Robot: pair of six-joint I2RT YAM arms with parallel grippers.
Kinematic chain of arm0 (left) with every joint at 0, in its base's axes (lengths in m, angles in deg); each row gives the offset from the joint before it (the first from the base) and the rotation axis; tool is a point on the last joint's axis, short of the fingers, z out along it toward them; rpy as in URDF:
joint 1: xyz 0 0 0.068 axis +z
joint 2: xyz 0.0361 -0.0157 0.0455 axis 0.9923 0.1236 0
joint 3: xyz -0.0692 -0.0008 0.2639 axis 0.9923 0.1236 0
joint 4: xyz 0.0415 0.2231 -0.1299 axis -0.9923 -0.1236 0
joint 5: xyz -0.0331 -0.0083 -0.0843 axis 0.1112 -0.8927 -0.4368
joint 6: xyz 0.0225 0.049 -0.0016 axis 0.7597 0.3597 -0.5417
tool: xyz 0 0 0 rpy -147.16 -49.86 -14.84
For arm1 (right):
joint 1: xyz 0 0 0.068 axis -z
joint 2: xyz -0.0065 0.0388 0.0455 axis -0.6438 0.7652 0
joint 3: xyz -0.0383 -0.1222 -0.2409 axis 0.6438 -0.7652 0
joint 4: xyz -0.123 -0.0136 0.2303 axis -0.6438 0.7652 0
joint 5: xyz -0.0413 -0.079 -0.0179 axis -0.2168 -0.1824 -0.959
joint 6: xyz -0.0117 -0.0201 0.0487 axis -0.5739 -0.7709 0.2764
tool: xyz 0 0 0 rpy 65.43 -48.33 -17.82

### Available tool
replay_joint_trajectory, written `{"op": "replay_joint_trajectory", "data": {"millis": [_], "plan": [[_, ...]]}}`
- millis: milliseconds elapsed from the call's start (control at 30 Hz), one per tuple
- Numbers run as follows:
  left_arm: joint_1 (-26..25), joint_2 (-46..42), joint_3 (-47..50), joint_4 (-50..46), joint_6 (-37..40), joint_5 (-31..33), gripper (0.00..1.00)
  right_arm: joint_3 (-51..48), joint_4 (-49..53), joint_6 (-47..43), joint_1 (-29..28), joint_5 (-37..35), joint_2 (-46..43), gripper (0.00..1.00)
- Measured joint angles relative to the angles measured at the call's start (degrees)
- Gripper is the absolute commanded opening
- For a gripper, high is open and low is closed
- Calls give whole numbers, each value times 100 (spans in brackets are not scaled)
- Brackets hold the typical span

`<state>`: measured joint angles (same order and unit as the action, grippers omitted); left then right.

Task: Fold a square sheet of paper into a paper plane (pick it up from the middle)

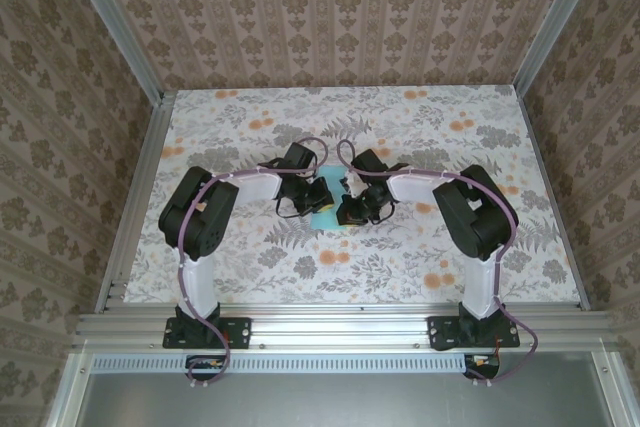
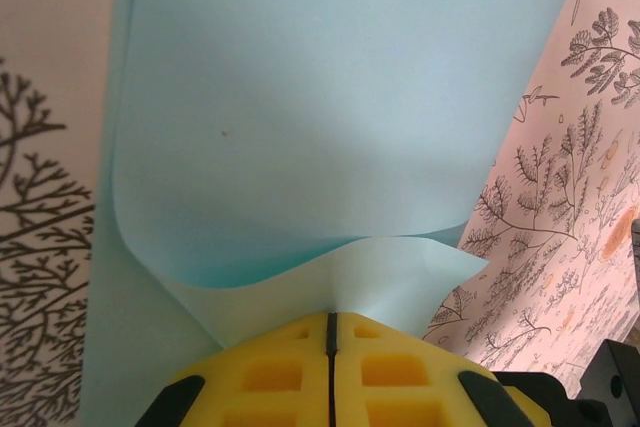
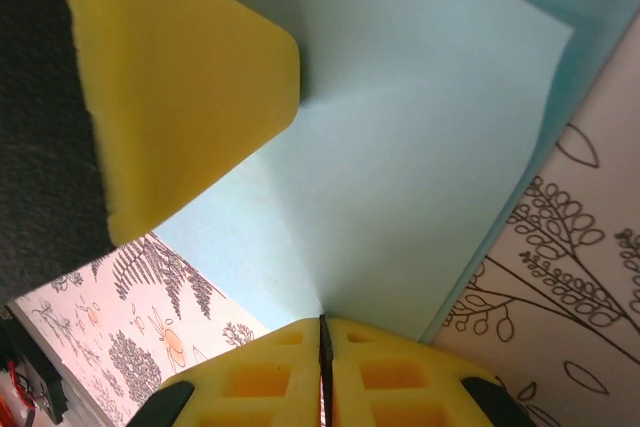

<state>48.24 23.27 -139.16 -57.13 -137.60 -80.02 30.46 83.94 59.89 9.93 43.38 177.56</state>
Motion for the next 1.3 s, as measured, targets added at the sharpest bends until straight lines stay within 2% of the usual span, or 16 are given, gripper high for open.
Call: {"op": "replay_joint_trajectory", "data": {"millis": [167, 800, 967, 1100, 1300], "plan": [[111, 0, 0, -20, 146, -37, 10, -26, -31, 2, 0, 9, -2, 10], [1073, 17, 24, 293, 1014, -48, 13, -101, -118, 63, 7, 11, -39, 9], [879, -544, 415, 492, 975, -39, 14, -101, -118, 131, 9, 22, -39, 7], [396, -1047, 684, 647, 822, -79, 11, -101, -118, 160, 17, 42, -39, 4], [-66, -905, 782, 793, 542, -219, 8, -101, -120, 227, 28, 76, -37, 0]]}}
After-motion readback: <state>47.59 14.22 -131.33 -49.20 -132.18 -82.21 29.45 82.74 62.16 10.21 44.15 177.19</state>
